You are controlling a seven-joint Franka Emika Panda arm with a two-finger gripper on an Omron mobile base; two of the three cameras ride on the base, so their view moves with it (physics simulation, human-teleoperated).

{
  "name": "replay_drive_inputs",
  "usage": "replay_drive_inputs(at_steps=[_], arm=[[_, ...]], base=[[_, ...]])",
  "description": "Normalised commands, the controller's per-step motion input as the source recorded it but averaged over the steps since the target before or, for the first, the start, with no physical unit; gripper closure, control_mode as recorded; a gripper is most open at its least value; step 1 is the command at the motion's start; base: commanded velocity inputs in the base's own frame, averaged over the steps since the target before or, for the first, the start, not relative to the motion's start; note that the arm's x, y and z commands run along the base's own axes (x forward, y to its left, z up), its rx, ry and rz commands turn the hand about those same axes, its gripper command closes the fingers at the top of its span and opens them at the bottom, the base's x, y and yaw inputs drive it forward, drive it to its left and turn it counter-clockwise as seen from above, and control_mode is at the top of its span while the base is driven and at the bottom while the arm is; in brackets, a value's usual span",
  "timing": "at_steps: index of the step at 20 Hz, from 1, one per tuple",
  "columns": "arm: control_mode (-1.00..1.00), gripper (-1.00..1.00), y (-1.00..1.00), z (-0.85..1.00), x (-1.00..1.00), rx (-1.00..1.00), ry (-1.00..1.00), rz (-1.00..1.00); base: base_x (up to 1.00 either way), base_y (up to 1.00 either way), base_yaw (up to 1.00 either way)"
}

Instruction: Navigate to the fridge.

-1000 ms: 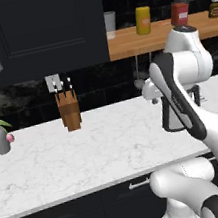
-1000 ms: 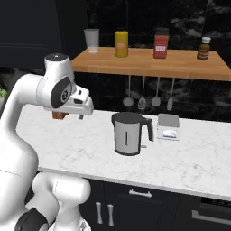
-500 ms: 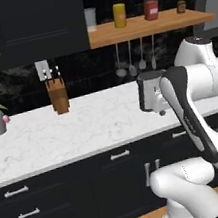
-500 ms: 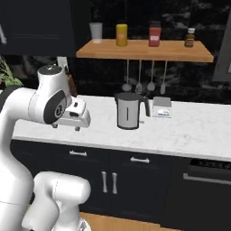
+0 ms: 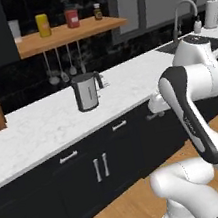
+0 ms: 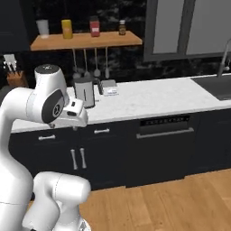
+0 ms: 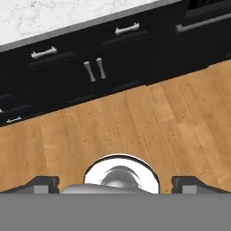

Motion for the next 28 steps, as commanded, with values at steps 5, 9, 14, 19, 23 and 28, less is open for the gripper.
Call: replay_drive_inputs(at_steps=[5, 9, 14, 19, 23, 28], arm=[[1.0, -1.0, 0.0, 0.0, 0.0, 0.0, 0.0, 0.0], [1.0, -1.0, 0.0, 0.0, 0.0, 0.0, 0.0, 0.0], [1.0, -1.0, 0.0, 0.0, 0.0, 0.0, 0.0, 0.0], [1.0, -1.0, 0.0, 0.0, 0.0, 0.0, 0.0, 0.0], [1.0, -1.0, 0.0, 0.0, 0.0, 0.0, 0.0, 0.0], [1.0, -1.0, 0.0, 0.0, 0.0, 0.0, 0.0, 0.0]], base=[[-0.07, -0.01, -0.68], [0.01, -0.04, -0.62], [0.34, -0.08, -0.57], [0.81, -0.3, -0.47], [1.0, -0.37, -0.43], [1.0, -0.33, -0.36]])
